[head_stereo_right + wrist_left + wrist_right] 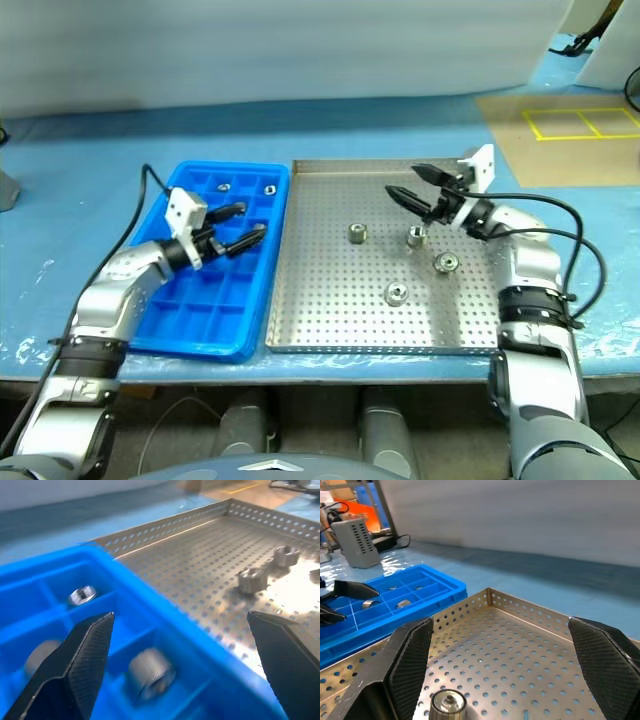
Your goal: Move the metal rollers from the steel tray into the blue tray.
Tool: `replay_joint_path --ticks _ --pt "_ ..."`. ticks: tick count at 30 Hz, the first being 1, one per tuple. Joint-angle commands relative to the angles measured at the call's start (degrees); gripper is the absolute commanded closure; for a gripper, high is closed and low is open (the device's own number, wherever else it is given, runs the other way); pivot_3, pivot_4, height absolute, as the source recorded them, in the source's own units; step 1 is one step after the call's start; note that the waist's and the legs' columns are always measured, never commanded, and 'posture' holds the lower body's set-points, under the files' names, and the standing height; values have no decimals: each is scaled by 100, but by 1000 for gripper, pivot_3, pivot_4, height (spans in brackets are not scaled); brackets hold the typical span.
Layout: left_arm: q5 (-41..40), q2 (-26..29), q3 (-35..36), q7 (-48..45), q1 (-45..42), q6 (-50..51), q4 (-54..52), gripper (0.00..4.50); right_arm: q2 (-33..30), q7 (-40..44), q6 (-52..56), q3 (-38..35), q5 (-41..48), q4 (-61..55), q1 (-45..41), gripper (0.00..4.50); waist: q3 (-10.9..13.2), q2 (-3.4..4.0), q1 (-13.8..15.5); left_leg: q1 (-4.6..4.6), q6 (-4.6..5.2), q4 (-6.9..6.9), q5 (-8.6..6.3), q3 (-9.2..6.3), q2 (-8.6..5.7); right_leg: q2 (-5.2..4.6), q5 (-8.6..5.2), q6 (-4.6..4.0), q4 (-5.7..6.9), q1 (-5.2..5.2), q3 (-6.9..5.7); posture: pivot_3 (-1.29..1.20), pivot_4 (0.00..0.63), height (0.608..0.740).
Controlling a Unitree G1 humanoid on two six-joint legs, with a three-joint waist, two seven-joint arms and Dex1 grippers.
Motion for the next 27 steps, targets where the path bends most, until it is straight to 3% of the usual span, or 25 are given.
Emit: replay_joint_path --ticks 1,4,10,27 --pt "108 -119 -188 -130 -340 -87 147 9 -188 -309 396 -257 315 -879 313 0 0 -5 -82 0 0 0 0 0 0 0 0 0 0 0 1 -346 150 740" --pt "205 -291 -365 -214 -618 -121 343 9 -285 -552 679 -384 463 -1398 637 0 1 -7 -205 1 0 0 -1 0 -3 2 0 1 -2 -1 6 -391 150 740" --pt "359 -590 -597 -367 -1291 -157 834 9 -360 -603 396 -580 520 -1369 1148 0 3 -13 -357 -6 5 3 -4 0 -7 4 5 10 -21 0 12 -465 150 740" --pt "1017 -1142 -1024 -947 -2027 -815 2542 9 -374 -1316 490 -1149 910 -2875 2809 0 5 -17 -815 -18 48 23 -25 -2 -20 0 -1 42 -70 30 12 -656 150 740"
